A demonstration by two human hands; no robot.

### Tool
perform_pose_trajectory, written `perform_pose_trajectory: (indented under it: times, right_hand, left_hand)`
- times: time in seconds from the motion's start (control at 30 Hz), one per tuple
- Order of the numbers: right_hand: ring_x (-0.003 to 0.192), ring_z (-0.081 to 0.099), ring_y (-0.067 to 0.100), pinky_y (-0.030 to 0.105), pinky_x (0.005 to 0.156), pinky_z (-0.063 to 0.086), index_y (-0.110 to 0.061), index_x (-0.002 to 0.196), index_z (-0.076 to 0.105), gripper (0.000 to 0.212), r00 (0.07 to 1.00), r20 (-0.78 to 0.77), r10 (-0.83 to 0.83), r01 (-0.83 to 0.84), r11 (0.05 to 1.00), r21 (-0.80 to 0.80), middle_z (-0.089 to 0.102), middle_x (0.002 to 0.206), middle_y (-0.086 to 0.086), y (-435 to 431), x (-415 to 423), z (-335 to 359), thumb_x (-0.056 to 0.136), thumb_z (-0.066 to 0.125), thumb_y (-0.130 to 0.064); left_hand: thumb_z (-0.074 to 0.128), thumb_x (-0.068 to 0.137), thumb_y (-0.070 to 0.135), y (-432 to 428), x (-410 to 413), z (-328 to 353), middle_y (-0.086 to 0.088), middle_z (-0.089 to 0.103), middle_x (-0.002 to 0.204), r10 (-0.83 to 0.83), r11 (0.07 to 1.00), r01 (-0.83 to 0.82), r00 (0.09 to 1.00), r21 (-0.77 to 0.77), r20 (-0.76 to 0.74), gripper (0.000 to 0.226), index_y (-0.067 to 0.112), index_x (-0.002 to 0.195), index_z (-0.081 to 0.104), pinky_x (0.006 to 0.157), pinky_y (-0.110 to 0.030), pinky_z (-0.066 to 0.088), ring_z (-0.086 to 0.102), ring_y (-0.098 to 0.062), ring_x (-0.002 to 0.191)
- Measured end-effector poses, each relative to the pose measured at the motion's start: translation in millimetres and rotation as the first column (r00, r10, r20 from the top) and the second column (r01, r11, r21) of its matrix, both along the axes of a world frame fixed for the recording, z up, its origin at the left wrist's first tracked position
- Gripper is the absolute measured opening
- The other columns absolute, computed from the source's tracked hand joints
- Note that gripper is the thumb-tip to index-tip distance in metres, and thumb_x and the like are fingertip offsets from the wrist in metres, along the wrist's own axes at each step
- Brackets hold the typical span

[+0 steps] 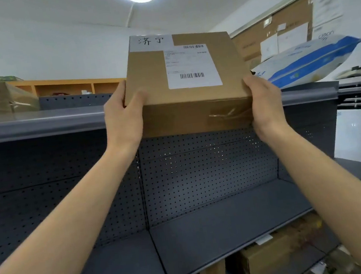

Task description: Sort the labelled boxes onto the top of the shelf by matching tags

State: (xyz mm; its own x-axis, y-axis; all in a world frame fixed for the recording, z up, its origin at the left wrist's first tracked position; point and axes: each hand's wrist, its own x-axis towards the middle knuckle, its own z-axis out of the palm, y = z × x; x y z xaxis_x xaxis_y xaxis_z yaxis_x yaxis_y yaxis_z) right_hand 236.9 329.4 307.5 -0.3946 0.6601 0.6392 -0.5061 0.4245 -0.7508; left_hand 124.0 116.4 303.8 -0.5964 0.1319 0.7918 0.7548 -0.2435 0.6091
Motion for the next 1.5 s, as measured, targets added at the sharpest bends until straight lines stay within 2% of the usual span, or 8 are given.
perform_pose_trajectory:
  times: [0.17,0.37,0.6,0.83,0.97,1.1,1.3,1.5]
  right_hand:
    - [0.097,0.058,0.018,0.037,0.090,0.046,-0.023,0.086,0.059,0.020,0.993,0.099,0.067,-0.065,0.998,-0.025,0.063,0.095,0.000,29.6,-34.6,48.9,0.096,0.051,-0.038]
    - [0.084,0.055,0.016,0.035,0.079,0.049,-0.021,0.088,0.054,0.019,0.979,0.183,0.091,-0.079,0.995,-0.067,0.056,0.088,0.001,62.6,-75.3,75.2,0.093,0.052,-0.039]
    - [0.116,0.059,0.029,0.049,0.104,0.047,-0.012,0.133,0.053,0.083,0.946,0.323,0.035,-0.029,0.999,-0.023,0.061,0.121,0.008,97.6,-116.1,96.8,0.068,0.051,-0.064]
    - [0.126,0.055,0.033,0.050,0.109,0.044,-0.010,0.151,0.035,0.100,0.910,0.411,0.048,-0.063,0.998,0.023,0.053,0.144,0.013,131.1,-160.0,98.8,0.073,0.047,-0.070]
    - [0.125,0.054,0.033,0.048,0.108,0.045,-0.008,0.152,0.034,0.089,0.874,0.482,0.060,-0.070,0.998,0.002,0.052,0.141,0.013,118.9,-159.9,90.3,0.087,0.047,-0.068]
    - [0.129,0.050,0.033,0.040,0.107,0.042,-0.007,0.152,0.034,0.080,0.886,0.462,-0.036,0.003,0.997,0.072,0.049,0.147,0.014,123.1,-170.3,88.6,0.095,0.043,-0.063]
    - [0.130,0.050,0.037,0.036,0.091,0.037,0.001,0.146,0.040,0.088,0.870,0.425,-0.251,0.145,0.953,0.267,0.052,0.145,0.021,126.8,-174.3,81.9,0.095,0.036,-0.070]
    - [0.078,0.050,0.025,0.032,0.057,0.030,-0.010,0.087,0.053,0.069,0.843,0.424,-0.332,0.152,0.902,0.404,0.055,0.084,0.008,128.7,-171.6,80.5,0.093,0.032,-0.076]
  left_hand:
    - [0.053,0.089,0.029,25.3,-26.8,50.7,0.004,0.055,0.076,-0.002,0.999,0.007,0.991,-0.037,0.132,0.016,0.015,0.082,0.056,0.068,-0.030,0.040,0.049,-0.013,0.071]
    - [0.060,0.073,0.040,49.8,-56.6,85.0,-0.006,0.054,0.081,0.078,0.991,-0.049,0.969,-0.123,0.234,0.023,0.018,0.075,0.056,0.094,-0.056,0.050,0.054,-0.024,0.082]
    - [0.061,0.086,0.035,73.5,-82.5,97.0,-0.004,0.056,0.078,0.113,0.984,-0.055,0.932,-0.172,0.346,0.022,0.017,0.081,0.051,0.082,-0.041,0.054,0.058,-0.022,0.075]
    - [0.058,0.093,0.035,85.9,-107.5,94.5,-0.005,0.062,0.079,0.134,0.961,-0.018,0.905,-0.277,0.405,0.022,0.014,0.087,0.055,0.084,-0.045,0.059,0.065,-0.025,0.077]
    - [0.057,0.096,0.044,86.9,-112.2,91.7,-0.003,0.062,0.081,0.139,0.930,0.031,0.894,-0.367,0.427,0.032,0.013,0.088,0.054,0.056,-0.030,0.055,0.064,-0.019,0.069]
    - [0.056,0.096,0.048,86.5,-112.9,91.2,-0.004,0.058,0.077,0.158,0.903,0.023,0.911,-0.430,0.381,0.037,0.012,0.086,0.053,0.041,-0.021,0.048,0.062,-0.021,0.067]
    - [0.054,0.090,0.061,91.2,-124.7,87.3,-0.013,0.065,0.103,0.390,0.823,-0.280,0.911,-0.494,0.133,0.056,0.006,0.101,0.053,0.089,-0.045,0.054,0.064,-0.033,0.097]
    - [0.038,0.102,0.046,100.1,-117.4,79.7,-0.022,0.060,0.123,0.576,0.698,-0.552,0.811,-0.456,-0.100,0.058,-0.004,0.127,0.051,0.077,-0.030,0.036,0.054,-0.032,0.099]
